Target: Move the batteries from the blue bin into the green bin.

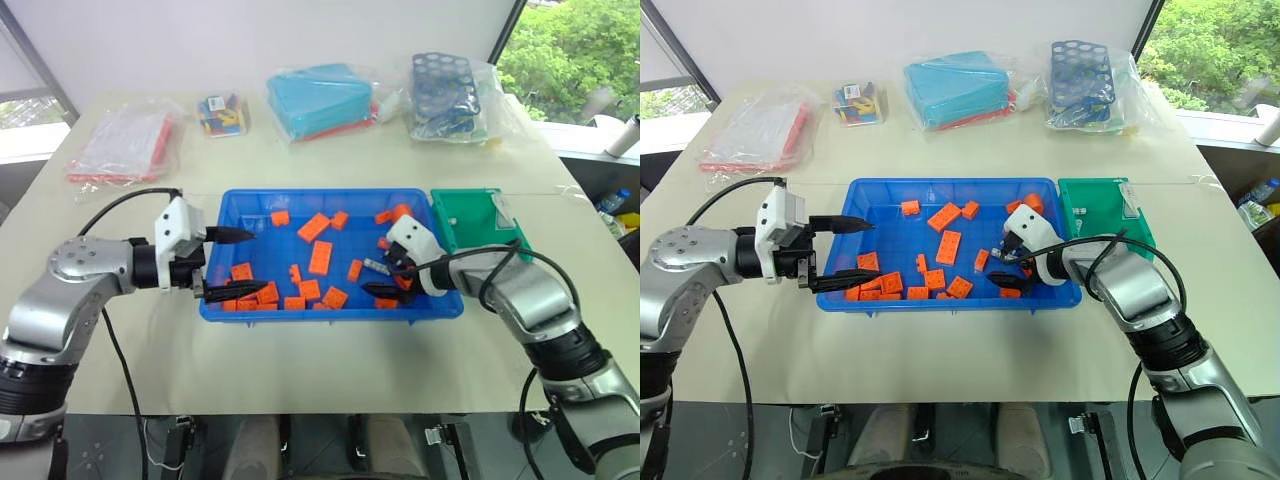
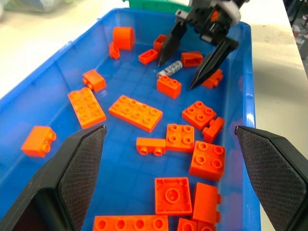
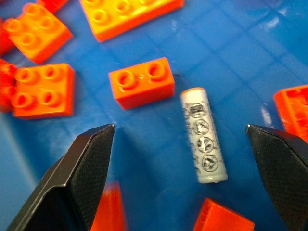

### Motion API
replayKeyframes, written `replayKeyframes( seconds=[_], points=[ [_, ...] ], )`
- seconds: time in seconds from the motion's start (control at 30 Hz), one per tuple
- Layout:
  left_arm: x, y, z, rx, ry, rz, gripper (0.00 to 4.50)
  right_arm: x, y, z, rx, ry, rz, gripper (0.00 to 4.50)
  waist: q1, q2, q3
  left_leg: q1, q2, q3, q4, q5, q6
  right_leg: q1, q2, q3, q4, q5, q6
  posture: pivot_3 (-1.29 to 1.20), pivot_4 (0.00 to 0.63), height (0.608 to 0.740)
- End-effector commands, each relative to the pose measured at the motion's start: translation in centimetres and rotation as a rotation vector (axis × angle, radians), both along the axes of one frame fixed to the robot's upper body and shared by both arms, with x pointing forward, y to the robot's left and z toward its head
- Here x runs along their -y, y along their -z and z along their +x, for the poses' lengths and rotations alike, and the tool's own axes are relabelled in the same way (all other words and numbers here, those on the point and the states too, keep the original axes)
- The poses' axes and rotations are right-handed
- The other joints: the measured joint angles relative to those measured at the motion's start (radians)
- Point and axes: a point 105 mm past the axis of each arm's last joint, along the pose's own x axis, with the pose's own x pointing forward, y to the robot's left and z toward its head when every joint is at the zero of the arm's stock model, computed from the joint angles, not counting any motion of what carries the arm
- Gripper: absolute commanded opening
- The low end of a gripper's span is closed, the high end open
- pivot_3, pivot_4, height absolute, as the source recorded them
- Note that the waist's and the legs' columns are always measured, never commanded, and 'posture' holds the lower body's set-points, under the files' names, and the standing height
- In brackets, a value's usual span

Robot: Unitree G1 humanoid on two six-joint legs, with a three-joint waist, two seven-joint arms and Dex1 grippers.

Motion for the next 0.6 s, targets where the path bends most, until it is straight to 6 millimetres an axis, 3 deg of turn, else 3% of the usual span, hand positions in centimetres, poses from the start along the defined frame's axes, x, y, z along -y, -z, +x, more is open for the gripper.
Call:
replayKeyframes(
  seconds=[0.03, 0.17, 0.23, 0.3, 0.43, 0.6],
  points=[
    [0.2, -1.7, 0.0, 0.061, 0.010, -0.003, 4.50, 0.2, -0.1, 0.4, 0.022, 0.005, -0.013, 3.17, 0.000, 0.000, 0.000, 0.000, 0.000, 0.000, 0.000, 0.000, 0.000, 0.000, 0.000, 0.000, 0.000, 0.000, 0.000, 0.00, 0.150, 0.737],
    [0.4, -1.9, 0.1, 0.061, 0.012, -0.005, 4.50, 0.1, -0.2, 0.2, 0.024, -0.003, -0.012, 1.04, 0.000, 0.000, 0.000, 0.000, 0.000, 0.000, 0.000, 0.000, 0.000, 0.000, 0.000, 0.000, 0.000, 0.000, 0.000, 0.00, 0.150, 0.737],
    [0.4, -1.9, 0.2, 0.059, 0.014, -0.006, 4.50, 0.0, -0.4, 0.1, 0.026, -0.008, -0.011, 0.17, 0.002, 0.000, 0.000, 0.000, 0.000, 0.000, 0.001, 0.000, 0.000, 0.001, 0.000, 0.000, 0.000, 0.000, 0.000, 0.00, 0.150, 0.737],
    [0.5, -1.9, 0.2, 0.057, 0.015, -0.008, 4.50, 0.0, -1.2, 0.1, 0.036, -0.003, 0.005, 0.05, 0.002, 0.000, 0.000, 0.000, 0.000, 0.000, 0.001, 0.000, 0.000, 0.001, 0.000, 0.000, 0.000, 0.000, 0.000, 0.00, 0.150, 0.737],
    [0.7, -1.8, 0.3, 0.050, 0.021, -0.012, 4.50, 0.8, -5.3, 0.6, 0.079, 0.048, 0.127, 0.05, 0.003, 0.000, 0.000, 0.000, 0.000, 0.000, 0.001, 0.000, 0.000, 0.001, 0.000, 0.000, 0.000, 0.000, 0.000, 0.00, 0.150, 0.737],
    [0.9, -1.7, 0.3, 0.039, 0.030, -0.012, 4.50, 4.9, -10.0, 1.4, 0.147, 0.190, 0.205, 0.05, 0.005, 0.000, 0.000, 0.000, 0.000, -0.001, 0.002, 0.000, 0.001, 0.001, 0.000, 0.000, 0.000, 0.000, 0.000, 0.00, 0.150, 0.737]
  ],
)
